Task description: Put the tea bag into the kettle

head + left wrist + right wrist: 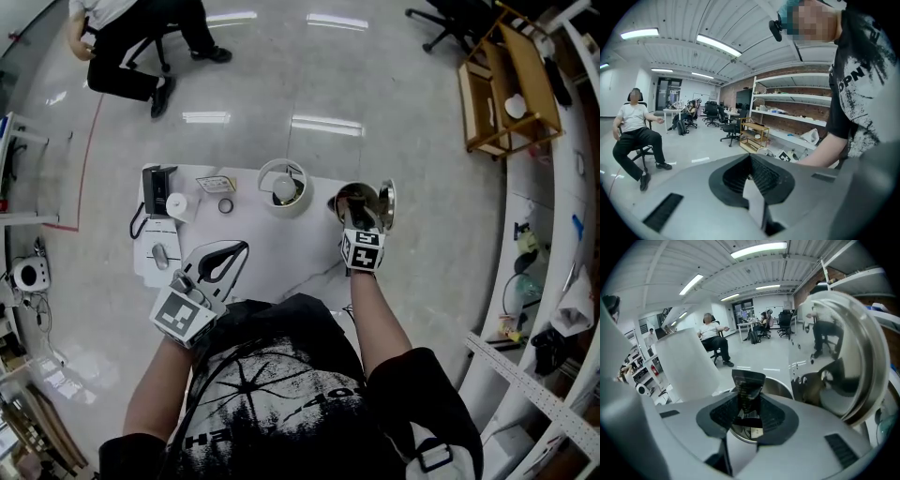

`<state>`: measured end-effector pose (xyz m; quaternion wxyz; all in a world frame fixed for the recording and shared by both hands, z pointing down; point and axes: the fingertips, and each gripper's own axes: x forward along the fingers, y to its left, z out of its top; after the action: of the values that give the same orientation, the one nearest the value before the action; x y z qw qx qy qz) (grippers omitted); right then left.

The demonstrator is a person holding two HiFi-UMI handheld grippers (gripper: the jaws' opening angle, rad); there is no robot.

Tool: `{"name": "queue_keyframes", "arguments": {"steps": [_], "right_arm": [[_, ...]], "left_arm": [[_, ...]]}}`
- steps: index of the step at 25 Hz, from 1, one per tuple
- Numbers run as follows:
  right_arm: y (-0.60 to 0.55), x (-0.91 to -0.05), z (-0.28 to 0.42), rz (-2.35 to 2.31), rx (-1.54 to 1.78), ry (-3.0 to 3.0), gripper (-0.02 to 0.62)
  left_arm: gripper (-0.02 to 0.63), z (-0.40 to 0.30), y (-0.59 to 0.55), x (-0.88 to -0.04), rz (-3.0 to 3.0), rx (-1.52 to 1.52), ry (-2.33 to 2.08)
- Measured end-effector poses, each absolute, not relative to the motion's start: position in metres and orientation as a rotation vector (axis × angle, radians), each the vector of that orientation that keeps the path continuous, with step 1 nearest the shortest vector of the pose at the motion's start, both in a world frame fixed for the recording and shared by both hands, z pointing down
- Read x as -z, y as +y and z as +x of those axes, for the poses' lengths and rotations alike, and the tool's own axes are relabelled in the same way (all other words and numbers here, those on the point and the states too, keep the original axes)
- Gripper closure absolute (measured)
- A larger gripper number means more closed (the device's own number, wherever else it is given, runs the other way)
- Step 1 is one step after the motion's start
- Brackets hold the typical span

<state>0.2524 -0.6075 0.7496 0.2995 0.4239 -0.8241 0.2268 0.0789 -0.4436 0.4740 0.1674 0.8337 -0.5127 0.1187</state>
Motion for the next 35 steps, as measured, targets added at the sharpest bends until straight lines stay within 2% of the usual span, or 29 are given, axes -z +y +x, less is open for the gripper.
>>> {"name": "queue_keyframes", "arguments": {"steps": [6,9,14,29,31,35], "right_arm": [[-0.610,-0.764,0.251,1.112,-0.625,-2.150,0.469],[-0.609,-0.765,0.248,1.096,-0.637,-2.151,0.428],[-0.604,-0.766,0.248,1.077,-0.657,-2.158,0.402],[-0.595,-0.733,0.243,1.018,-0.607,-2.256,0.403],[-0.596,-0.720,0.242,1.012,-0.592,-2.289,0.413],[-0.581,-0.692,0.239,0.971,-0.543,-2.355,0.517]], "left_arm": [[0.600,0.078,-0.443,-0.476,2.361,-0.330,-1.466],[0.600,0.077,-0.441,-0.478,2.344,-0.311,-1.468],[0.600,0.081,-0.440,-0.479,2.337,-0.313,-1.469],[0.600,0.089,-0.435,-0.466,2.380,-0.281,-1.496],[0.600,0.091,-0.434,-0.463,2.390,-0.272,-1.509],[0.600,0.092,-0.426,-0.461,2.403,-0.249,-1.520]]}}
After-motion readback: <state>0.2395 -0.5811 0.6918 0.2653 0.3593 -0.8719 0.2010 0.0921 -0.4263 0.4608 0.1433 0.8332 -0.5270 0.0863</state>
